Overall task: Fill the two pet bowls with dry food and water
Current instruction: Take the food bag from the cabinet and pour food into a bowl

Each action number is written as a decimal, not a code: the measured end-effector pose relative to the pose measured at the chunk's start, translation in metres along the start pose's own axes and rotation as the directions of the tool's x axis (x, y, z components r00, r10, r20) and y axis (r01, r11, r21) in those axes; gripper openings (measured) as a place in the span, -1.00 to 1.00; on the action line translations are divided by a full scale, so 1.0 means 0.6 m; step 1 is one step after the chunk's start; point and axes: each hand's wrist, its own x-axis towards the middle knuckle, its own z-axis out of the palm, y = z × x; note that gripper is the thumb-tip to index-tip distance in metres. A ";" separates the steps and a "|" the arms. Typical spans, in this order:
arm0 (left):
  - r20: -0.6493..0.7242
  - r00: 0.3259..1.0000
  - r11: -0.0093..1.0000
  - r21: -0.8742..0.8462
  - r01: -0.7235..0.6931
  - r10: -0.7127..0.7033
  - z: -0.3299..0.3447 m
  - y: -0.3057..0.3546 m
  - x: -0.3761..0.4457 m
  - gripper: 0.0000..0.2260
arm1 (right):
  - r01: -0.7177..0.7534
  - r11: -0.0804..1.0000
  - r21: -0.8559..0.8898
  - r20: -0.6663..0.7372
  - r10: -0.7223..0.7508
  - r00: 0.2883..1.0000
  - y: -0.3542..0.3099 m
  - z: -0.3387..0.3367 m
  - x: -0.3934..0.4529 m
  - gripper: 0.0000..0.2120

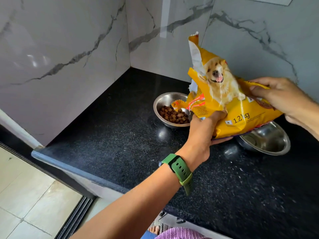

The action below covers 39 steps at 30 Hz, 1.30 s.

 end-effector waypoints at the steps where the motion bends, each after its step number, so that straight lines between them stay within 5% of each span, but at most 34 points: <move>1: 0.004 1.000 1.000 0.004 -0.011 0.011 0.001 0.000 0.000 -0.59 | 0.000 1.000 0.027 -0.012 0.001 1.000 0.000 -0.002 -0.001 -0.74; 32: -0.002 0.999 0.999 0.026 -0.047 0.047 -0.004 0.000 -0.002 -0.61 | -0.017 0.993 0.116 -0.043 0.022 0.999 0.000 0.003 -0.018 -0.78; 39: -0.021 0.991 0.988 0.082 -0.129 0.131 -0.003 0.002 0.002 -0.62 | 0.051 0.978 0.203 -0.140 -0.022 0.990 -0.013 -0.004 -0.018 -0.77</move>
